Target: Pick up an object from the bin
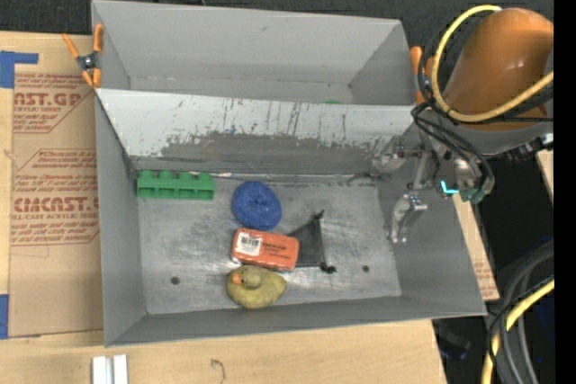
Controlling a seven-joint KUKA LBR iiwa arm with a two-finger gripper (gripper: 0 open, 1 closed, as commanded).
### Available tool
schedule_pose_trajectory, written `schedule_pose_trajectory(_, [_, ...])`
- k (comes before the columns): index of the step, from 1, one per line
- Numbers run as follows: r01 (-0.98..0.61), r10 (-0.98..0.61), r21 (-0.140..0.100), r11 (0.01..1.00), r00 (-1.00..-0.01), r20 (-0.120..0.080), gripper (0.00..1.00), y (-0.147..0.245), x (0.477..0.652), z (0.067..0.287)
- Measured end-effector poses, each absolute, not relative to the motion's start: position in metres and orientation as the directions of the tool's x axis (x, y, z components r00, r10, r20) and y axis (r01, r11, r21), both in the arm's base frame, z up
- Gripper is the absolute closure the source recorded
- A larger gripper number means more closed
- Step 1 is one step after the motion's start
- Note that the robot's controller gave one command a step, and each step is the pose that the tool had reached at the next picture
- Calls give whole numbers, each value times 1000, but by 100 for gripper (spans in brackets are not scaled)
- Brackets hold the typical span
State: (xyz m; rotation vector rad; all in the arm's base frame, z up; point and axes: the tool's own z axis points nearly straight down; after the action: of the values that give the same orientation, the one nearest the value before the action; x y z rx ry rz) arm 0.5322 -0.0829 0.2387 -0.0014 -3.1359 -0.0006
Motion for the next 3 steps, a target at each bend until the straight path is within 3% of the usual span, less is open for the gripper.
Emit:
schedule_pose_trajectory(1, [0, 0, -1, 1000, -1000, -2, 0, -83, 534, 243])
schedule_pose_trajectory(2, [-46, -46, -2, 999, -999, -10, 0, -75, 538, 204])
schedule_pose_trajectory(3, [98, 98, 1, 995, -995, -5, 0, -49, 554, 146])
